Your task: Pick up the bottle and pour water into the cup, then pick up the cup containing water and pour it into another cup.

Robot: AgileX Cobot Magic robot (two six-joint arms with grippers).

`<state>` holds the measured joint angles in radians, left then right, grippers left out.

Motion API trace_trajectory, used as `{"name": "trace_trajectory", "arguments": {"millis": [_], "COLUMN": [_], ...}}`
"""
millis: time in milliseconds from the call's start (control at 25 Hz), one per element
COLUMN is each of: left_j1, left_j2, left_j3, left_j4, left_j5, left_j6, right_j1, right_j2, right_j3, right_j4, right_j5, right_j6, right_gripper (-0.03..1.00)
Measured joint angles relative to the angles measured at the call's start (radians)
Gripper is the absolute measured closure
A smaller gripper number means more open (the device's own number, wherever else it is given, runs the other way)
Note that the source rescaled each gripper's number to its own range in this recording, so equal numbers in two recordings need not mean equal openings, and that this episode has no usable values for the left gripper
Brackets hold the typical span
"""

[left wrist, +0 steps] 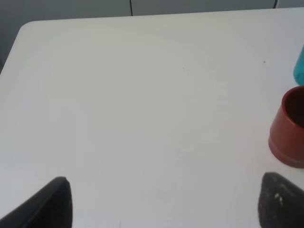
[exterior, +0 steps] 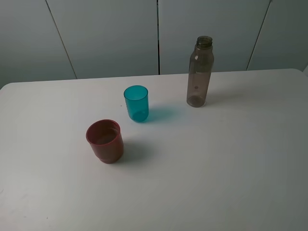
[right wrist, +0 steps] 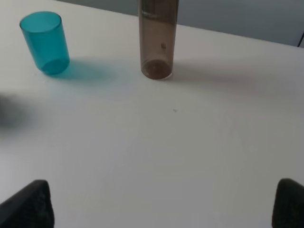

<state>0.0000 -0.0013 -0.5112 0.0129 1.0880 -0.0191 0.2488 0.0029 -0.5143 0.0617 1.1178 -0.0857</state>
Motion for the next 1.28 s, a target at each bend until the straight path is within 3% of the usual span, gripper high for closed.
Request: {"name": "trace_trajectory", "arguments": {"millis": [200, 440, 560, 1280], "left_j1": [0.0, 0.0, 0.0, 0.0], "left_j2": [0.0, 0.0, 0.0, 0.0], "left_j3": [0.0, 0.0, 0.0, 0.0], "left_j4": [0.0, 0.0, 0.0, 0.0], "left_j5": [0.0, 0.0, 0.0, 0.0], "left_j6": [0.0, -0.002, -0.002, -0.002], "right_j1": [-0.009, -0.206, -0.248, -0.25], "right_j2": [-0.004, -0.004, -0.004, -0.004], "right_j3": [0.002, 0.002, 0.002, 0.002], "right_j4": [0.0, 0.01, 0.012, 0.012], "right_j5": [-0.016, -0.021, -0.021, -0.021], "right_j6": [0.0, 0.004, 0.006, 0.006], "right_gripper": [-0.03, -0.03, -0.03, -0.03]}}
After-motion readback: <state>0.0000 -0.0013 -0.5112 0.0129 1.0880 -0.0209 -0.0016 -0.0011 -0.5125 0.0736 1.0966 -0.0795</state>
